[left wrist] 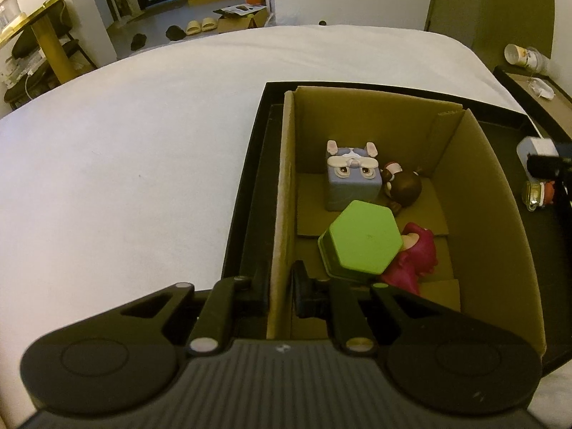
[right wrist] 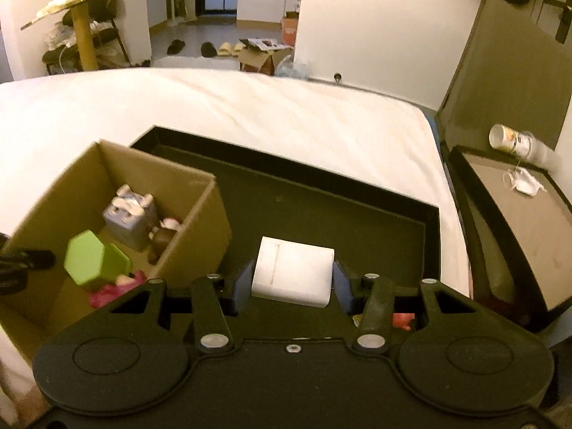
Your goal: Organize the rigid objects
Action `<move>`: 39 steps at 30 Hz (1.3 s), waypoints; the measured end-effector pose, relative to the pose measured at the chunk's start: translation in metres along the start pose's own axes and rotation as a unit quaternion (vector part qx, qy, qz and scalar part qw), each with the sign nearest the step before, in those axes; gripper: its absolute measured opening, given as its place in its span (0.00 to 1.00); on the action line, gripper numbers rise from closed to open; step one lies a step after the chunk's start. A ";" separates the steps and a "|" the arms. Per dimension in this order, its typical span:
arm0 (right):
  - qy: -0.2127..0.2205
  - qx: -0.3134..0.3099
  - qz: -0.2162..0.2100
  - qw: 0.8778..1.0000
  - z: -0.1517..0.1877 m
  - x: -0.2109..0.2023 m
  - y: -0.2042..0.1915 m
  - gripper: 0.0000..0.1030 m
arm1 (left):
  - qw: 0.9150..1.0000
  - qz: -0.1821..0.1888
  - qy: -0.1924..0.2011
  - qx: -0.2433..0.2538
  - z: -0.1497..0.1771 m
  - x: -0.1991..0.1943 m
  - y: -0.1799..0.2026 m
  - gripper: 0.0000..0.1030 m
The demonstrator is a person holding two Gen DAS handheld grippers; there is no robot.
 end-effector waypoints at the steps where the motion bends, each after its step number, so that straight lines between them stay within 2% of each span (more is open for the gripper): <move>1: 0.002 -0.002 0.000 1.000 -0.002 -0.001 -0.002 0.46 | 1.000 0.001 0.001 -0.001 0.000 0.000 0.000 0.11; 19: 0.036 -0.016 -0.030 0.999 -0.030 -0.027 -0.049 0.46 | 1.000 0.024 0.011 -0.005 0.003 -0.002 -0.005 0.11; 39: 0.010 -0.049 -0.049 0.998 -0.022 -0.014 -0.089 0.46 | 0.999 0.042 0.019 -0.007 0.004 -0.002 -0.009 0.11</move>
Point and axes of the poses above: each gripper's, at about its wrist camera, not at the fingertips, and x roughly the way its jaws point, y to its right, z to its underside, the point moved 5 cm from there along x, roughly the way its jaws point, and after that the axes turned 5 degrees about x, right-handed, at the moved point
